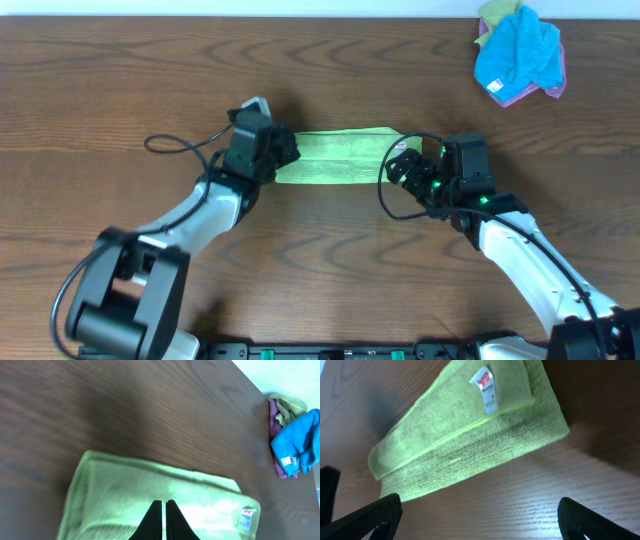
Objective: Fold the cloth
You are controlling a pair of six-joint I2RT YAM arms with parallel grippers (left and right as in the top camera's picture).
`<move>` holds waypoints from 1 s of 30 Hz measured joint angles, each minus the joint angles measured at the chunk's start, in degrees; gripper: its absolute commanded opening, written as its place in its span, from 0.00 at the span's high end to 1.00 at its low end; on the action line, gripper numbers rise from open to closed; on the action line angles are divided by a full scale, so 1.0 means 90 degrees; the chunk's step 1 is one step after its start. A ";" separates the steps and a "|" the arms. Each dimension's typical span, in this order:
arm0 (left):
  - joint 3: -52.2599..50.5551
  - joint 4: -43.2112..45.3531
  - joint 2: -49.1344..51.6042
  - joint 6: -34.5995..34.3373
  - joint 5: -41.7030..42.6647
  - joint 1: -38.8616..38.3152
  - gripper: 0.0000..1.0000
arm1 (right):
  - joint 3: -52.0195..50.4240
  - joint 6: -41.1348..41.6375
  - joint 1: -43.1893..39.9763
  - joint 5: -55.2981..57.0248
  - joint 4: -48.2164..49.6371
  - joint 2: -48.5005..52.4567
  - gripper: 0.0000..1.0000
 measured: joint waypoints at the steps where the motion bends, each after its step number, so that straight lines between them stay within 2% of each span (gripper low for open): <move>1: 0.0138 -0.0056 0.0112 0.0000 0.0022 0.0000 0.94 | 0.0000 0.0080 0.0000 -0.0029 0.0000 0.0000 0.01; 7: 0.1086 -0.1175 0.0799 0.0002 0.0097 0.0000 0.94 | 0.0000 0.0483 0.0000 -0.0109 -0.0078 0.0000 0.01; 13: 0.1209 -0.1999 0.0923 0.0175 0.0107 0.0000 0.94 | 0.0000 0.0862 0.0000 0.0083 -0.0143 0.0000 0.01; 19: 0.1212 -0.2244 0.0923 0.0223 -0.0012 0.0000 0.94 | 0.0000 0.0993 0.0000 0.0206 -0.0146 0.0000 0.01; 30: 0.1214 -0.2016 0.1416 0.0226 -0.0134 0.0000 0.94 | 0.0000 0.1073 0.0000 0.0372 -0.0141 0.0056 0.01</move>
